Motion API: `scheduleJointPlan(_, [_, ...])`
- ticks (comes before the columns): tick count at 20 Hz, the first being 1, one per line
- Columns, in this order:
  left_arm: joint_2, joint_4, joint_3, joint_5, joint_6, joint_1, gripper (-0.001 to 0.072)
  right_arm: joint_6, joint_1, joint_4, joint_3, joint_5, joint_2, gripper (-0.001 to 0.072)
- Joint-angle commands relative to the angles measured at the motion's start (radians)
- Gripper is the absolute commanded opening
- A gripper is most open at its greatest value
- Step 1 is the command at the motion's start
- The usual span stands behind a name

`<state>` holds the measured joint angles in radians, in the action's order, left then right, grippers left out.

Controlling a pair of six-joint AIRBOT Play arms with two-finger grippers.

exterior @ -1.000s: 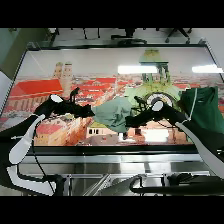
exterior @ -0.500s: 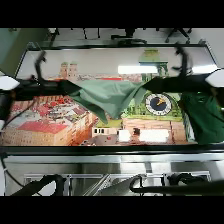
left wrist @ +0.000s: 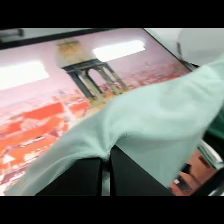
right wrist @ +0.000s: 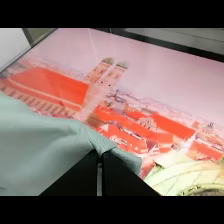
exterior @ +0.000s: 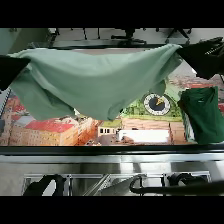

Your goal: Fold the shirts.

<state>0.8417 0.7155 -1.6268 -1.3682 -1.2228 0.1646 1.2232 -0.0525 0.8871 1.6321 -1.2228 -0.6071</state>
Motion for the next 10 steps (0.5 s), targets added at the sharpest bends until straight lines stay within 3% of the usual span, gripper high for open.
scheduleJointPlan(1, [-0.01, 0.017, 0.114, 0.028, 0.015, 0.036, 0.0014, 0.007, 0.0, 0.032, -0.057, -0.068, -0.063, 0.0019])
scheduleJointPlan(4, [0.137, 0.018, 0.254, 0.07, 0.059, -0.038, 0.0015, -0.013, 0.0, 0.033, -0.199, -0.052, -0.193, 0.0019])
scheduleJointPlan(9, [0.546, 0.023, 0.352, 0.142, 0.131, -0.141, 0.0023, -0.025, -0.001, 0.033, -0.343, 0.066, -0.529, 0.0019])
scheduleJointPlan(10, [0.639, 0.025, 0.325, 0.129, 0.13, -0.137, 0.0275, -0.025, -0.001, 0.027, -0.343, 0.082, -0.602, 0.0019])
